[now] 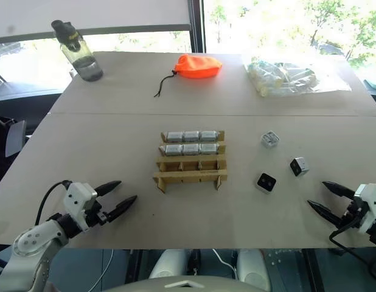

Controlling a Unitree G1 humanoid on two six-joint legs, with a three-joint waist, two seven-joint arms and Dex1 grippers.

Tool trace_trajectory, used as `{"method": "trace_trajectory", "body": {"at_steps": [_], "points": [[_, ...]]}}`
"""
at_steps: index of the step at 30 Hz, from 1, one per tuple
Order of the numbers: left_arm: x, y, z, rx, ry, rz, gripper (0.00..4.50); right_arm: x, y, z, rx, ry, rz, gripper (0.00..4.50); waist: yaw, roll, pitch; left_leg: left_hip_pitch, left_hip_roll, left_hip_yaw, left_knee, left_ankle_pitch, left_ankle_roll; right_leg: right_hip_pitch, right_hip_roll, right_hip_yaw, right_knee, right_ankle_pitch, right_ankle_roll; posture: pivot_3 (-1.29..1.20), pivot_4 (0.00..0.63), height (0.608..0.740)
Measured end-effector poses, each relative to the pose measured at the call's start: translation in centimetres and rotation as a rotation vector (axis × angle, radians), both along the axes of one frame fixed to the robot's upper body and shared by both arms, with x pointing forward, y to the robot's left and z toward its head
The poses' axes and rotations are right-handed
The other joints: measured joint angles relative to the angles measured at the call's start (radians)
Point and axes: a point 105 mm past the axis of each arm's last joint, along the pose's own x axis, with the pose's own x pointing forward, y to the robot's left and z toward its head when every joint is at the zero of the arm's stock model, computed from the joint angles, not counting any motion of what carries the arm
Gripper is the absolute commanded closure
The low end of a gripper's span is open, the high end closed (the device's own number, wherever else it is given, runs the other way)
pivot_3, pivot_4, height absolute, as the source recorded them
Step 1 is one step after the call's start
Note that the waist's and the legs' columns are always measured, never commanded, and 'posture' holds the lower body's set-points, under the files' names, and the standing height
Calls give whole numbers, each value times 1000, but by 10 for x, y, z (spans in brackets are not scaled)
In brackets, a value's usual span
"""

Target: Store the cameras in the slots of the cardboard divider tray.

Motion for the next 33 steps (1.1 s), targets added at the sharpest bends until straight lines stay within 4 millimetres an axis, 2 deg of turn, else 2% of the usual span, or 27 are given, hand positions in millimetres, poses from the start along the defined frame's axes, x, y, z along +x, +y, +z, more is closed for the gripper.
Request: {"method": "trace_trajectory", "body": {"at_steps": [22,28,33], "points": [[7,0,1,-30,4,-32,877,5,0,2,-53,-16,-14,187,0,0,0,0,0,0,0,0,0,0,0,0,0,0,0,0,150,726],[12,1,3,-30,-2,-43,877,5,4,3,-55,-23,-35,187,0,0,0,0,0,-1,0,0,0,0,0,-1,0,0,0,0,150,726],[15,0,11,-42,19,-103,877,8,19,7,-1,-35,-87,187,0,0,0,-1,1,-1,0,0,0,0,0,-1,0,0,0,0,150,726]]}}
